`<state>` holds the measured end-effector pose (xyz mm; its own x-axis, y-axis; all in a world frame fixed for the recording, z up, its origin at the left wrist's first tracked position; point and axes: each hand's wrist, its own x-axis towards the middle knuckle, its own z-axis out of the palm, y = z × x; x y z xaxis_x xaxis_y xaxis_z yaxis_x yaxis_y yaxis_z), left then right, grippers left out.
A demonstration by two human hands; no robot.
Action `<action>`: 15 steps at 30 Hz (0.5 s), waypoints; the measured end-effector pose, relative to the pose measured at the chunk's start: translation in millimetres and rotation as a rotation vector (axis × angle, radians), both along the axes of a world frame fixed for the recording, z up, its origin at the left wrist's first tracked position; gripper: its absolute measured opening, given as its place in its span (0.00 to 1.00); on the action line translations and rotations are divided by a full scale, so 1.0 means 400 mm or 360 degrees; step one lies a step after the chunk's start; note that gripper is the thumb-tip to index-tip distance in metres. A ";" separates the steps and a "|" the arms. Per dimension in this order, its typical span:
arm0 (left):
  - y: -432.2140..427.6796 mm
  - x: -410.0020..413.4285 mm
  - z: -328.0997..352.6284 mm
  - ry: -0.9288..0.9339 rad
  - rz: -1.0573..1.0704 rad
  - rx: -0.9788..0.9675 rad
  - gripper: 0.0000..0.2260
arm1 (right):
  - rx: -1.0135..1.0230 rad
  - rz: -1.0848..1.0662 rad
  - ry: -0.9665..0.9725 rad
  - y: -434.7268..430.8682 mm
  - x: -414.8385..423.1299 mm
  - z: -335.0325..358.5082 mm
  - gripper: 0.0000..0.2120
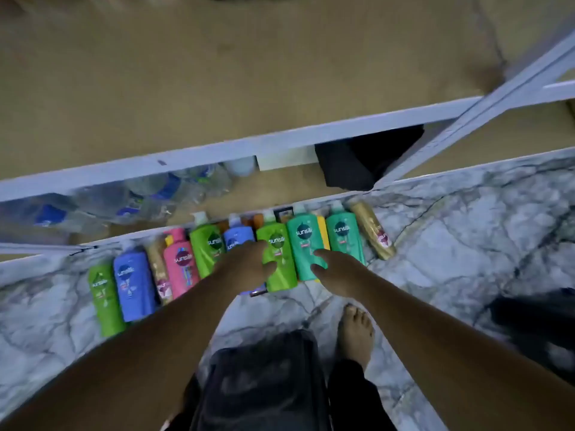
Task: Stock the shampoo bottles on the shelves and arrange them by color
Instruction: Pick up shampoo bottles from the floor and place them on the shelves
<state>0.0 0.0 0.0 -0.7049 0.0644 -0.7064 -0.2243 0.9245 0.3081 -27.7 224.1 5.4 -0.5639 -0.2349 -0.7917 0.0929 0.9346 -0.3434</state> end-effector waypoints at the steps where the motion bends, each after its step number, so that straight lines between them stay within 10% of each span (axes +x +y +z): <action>1: 0.000 -0.007 -0.048 0.0010 0.0035 -0.0004 0.28 | -0.0018 0.0006 0.0023 -0.006 -0.005 -0.046 0.28; 15: 0.061 -0.124 -0.347 0.0124 0.0279 -0.0244 0.48 | -0.0126 -0.0408 0.0137 -0.061 -0.182 -0.414 0.46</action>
